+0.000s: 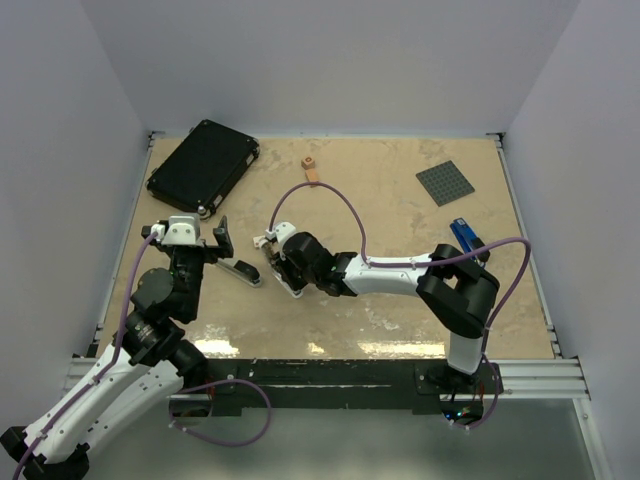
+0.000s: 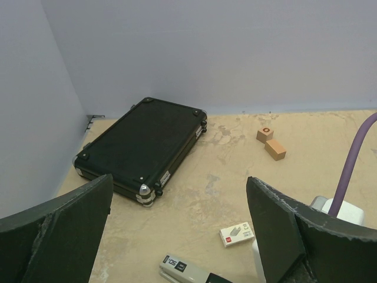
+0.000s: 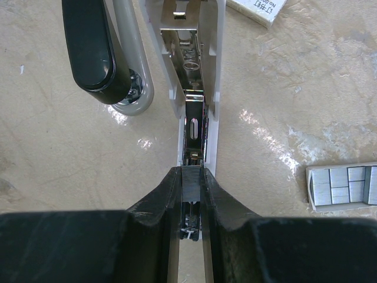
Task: Load the staples into the stapler
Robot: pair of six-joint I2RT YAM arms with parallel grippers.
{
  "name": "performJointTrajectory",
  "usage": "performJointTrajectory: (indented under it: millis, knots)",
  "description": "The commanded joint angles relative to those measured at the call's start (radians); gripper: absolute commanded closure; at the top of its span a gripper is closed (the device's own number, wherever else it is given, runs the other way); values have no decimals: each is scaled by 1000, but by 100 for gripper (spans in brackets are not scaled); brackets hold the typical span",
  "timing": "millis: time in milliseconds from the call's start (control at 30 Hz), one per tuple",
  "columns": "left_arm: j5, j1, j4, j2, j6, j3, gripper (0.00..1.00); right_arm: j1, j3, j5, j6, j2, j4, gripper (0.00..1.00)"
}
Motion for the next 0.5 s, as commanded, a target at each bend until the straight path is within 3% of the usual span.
performJointTrajectory:
  millis: [0, 467]
  knots:
    - [12, 7, 13, 3, -22, 17, 0, 5, -2, -12, -20, 3, 4, 84]
    - [12, 9, 12, -2, -22, 17, 0, 5, 2, 21, -42, -3, -26, 82]
